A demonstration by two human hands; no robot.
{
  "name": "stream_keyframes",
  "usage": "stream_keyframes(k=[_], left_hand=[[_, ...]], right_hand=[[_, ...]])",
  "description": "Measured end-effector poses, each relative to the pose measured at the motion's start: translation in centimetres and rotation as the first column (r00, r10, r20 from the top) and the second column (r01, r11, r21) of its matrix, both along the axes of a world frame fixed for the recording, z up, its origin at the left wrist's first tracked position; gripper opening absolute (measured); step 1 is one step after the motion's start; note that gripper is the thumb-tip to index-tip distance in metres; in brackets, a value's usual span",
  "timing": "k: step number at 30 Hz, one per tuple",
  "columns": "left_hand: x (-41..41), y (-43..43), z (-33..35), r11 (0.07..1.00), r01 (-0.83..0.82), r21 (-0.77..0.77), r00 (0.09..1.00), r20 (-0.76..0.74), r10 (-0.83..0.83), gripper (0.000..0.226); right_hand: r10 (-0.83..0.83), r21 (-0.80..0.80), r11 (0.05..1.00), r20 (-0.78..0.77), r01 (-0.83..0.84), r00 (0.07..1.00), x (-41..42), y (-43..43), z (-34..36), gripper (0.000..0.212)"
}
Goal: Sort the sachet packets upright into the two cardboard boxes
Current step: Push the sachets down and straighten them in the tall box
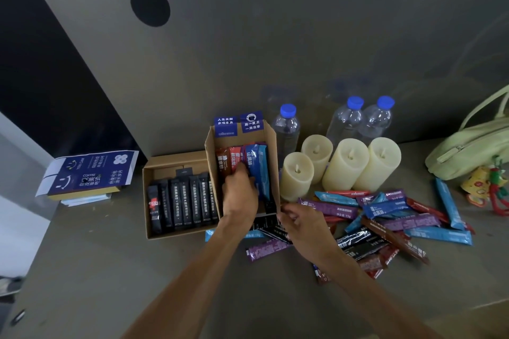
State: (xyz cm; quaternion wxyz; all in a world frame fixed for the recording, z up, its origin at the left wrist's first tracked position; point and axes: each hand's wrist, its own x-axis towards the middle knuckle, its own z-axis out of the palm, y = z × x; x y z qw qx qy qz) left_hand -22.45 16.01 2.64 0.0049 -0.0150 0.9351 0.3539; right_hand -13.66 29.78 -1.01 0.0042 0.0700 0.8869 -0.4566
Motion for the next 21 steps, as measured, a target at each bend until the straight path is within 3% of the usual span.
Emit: stream_keyframes(k=[4,21], left_hand=[[-0.3,0.0,0.0,0.997,0.013,-0.076,1.000,-0.005,-0.014,0.021],[0.4,0.9,-1.0,0.993,0.103,-0.066,0.995,-0.009,-0.104,0.016]], right_hand=[[0.000,-0.004,1.000,-0.010,0.000,1.000,0.1,-0.1,0.1,0.014],[-0.032,0.075,0.997,-0.063,0.036,0.998,2.1,1.3,0.1,0.013]])
